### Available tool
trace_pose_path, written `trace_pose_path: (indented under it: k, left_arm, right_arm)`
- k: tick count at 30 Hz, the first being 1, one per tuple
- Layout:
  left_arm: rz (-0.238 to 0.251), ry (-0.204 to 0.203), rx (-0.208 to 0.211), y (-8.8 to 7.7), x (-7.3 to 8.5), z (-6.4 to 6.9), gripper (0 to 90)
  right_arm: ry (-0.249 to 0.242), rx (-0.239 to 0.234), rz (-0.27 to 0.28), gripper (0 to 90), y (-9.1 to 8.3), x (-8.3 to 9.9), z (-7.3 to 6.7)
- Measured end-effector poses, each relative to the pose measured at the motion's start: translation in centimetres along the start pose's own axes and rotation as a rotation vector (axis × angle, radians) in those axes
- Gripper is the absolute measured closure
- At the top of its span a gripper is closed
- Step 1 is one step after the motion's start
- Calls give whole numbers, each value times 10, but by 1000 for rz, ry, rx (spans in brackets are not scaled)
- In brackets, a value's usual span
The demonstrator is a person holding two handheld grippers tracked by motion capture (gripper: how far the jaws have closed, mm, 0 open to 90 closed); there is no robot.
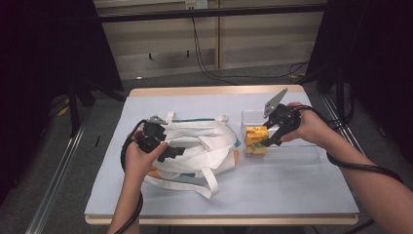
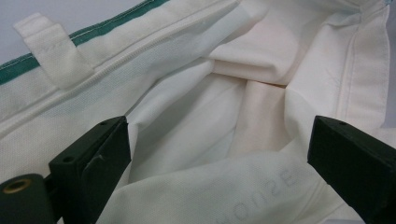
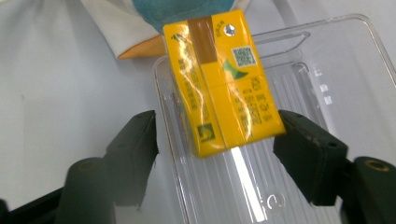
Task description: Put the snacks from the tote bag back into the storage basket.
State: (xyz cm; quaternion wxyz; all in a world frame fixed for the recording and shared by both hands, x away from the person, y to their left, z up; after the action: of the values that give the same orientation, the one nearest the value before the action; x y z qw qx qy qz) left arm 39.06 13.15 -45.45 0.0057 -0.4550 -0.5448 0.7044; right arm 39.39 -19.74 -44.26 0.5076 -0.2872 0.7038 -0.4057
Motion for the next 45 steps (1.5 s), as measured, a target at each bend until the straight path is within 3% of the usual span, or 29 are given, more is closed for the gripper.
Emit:
trace_pose_path:
  k: [6, 10, 23, 29, 32, 38, 45]
  left_arm:
    - [1, -3, 4, 1, 0, 1, 61]
    - [7, -7, 7, 2, -1, 1, 61]
    - [8, -2, 13, 3, -2, 3, 61]
    - [-7, 12, 8, 4, -1, 2, 61]
    - [-3, 2, 9, 5, -1, 3, 61]
    - [-8, 6, 10, 6, -1, 4, 61]
    - [2, 2, 17, 7, -2, 6, 61]
  right_arm:
    - [68, 13, 47, 237, -8, 9, 3]
    - [73, 15, 70, 219, -12, 12, 1]
    - [162, 13, 120, 159, -15, 32, -3]
    - [162, 16, 135, 151, -15, 40, -4]
    - [184, 11, 139, 141, -14, 43, -7]
    - [170, 27, 150, 138, -16, 49, -8]
    - [196, 30, 162, 130, -15, 59, -12]
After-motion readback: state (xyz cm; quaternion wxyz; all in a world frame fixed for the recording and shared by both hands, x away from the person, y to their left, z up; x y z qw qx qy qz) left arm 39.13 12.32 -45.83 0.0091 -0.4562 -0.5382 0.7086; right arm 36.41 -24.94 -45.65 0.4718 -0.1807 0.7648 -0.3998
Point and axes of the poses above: each handheld gripper's, and its own axes: y roughly forward along the jaws, x roughly out of its underside, z roughly to its right, the point moved 8 cm from there along y, roughly forward along the jaws, and after that the axes turned 11 degrees about -x, right-handed, at the moved point
